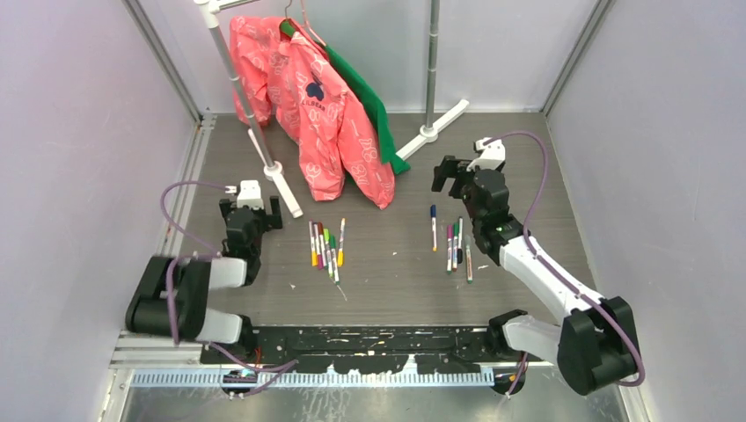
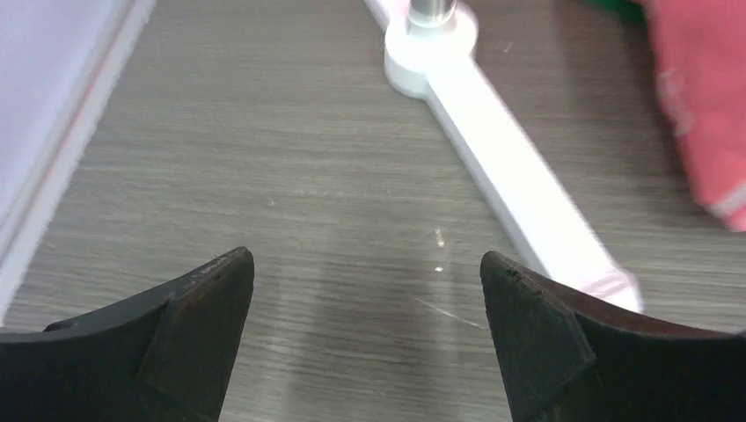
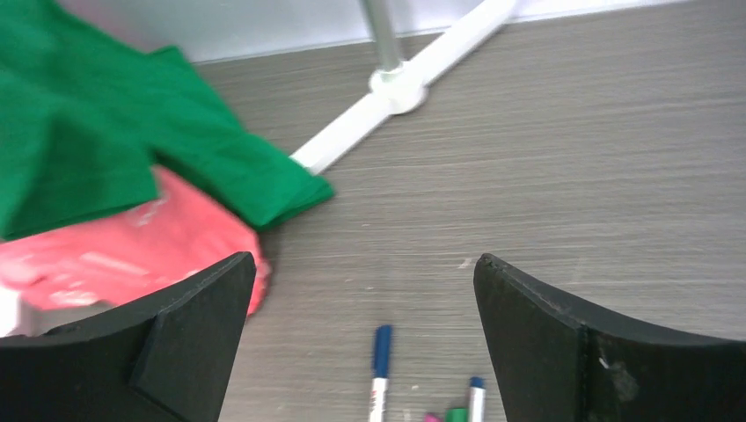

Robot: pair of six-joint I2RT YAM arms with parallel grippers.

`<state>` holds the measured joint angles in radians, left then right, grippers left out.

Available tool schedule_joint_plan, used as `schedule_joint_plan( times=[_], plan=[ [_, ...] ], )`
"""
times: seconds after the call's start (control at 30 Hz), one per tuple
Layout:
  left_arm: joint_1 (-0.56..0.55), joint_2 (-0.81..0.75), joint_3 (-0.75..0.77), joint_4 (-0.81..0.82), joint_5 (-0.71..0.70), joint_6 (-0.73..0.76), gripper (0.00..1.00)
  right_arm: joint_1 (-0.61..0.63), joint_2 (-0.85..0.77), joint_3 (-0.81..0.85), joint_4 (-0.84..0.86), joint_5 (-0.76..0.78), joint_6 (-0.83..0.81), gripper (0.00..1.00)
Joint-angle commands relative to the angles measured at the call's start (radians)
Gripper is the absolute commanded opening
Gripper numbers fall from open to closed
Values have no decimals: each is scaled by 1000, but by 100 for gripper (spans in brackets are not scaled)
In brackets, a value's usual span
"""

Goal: Open the pen caps

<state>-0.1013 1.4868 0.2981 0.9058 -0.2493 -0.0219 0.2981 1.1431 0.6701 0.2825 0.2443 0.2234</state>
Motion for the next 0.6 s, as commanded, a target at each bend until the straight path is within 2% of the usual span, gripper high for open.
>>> schedule_joint_plan(
  times=[0.0,0.03,0.1,0.13,0.2,0.27,0.37,0.47,0.57],
  plan=[
    [-54,-376,-26,-120,-59,-22,100,43,-109,-6,22,-12,75,100],
    [-67,-549,-6,-235,-37,-81,100,43,-145,-11,3,-16,133,100],
    [-71,-762,55,-461,36,-206,100,42,-191,-35,36,-51,163,100],
    [-71,-831,71,-508,56,-260,100,43,-202,-40,55,-53,169,100],
    [-70,-910,67,-523,96,-379,100,41,-196,21,-29,-80,178,100],
    [-70,-943,73,-531,249,-462,100,41,-181,76,-106,-94,196,99],
    [-70,-905,75,-431,527,-596,100,43,-173,130,-231,-42,224,96],
    [-69,-838,90,-409,631,-727,100,44,-158,188,-401,10,228,92],
    [-73,-786,142,-498,674,-757,100,44,-146,197,-479,8,246,92]
  ],
)
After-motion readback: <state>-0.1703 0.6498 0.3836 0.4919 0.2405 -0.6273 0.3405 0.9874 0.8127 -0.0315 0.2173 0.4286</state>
